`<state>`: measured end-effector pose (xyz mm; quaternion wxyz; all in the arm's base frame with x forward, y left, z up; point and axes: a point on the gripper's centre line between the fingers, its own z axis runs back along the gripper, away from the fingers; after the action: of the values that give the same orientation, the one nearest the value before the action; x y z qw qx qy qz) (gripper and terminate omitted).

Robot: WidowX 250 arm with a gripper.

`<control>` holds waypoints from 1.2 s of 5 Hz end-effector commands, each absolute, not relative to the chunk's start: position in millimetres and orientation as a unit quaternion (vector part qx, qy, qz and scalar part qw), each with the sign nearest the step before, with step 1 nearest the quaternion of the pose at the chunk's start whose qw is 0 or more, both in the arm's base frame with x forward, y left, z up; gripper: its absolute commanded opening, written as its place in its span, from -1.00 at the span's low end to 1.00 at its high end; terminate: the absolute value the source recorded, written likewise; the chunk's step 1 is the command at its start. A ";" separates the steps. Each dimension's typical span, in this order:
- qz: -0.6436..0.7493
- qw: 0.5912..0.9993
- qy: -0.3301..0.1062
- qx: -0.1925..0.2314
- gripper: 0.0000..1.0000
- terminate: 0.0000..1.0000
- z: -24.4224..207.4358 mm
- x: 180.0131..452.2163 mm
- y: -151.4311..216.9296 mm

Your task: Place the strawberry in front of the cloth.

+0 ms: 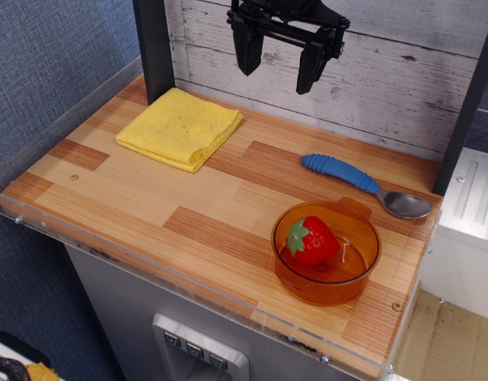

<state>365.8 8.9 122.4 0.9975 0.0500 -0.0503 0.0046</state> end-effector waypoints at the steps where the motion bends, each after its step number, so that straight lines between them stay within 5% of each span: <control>1: 0.005 0.997 -0.050 0.050 1.00 -1.00 122.4 365.8 8.9; 3: 0.013 0.998 -0.022 0.063 1.00 -1.00 127.6 335.8 -13.5; 6: -0.031 0.996 -0.057 0.066 1.00 -1.00 106.4 294.6 -55.9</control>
<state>291.7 -56.2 91.1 0.9965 0.0690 -0.0330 -0.0324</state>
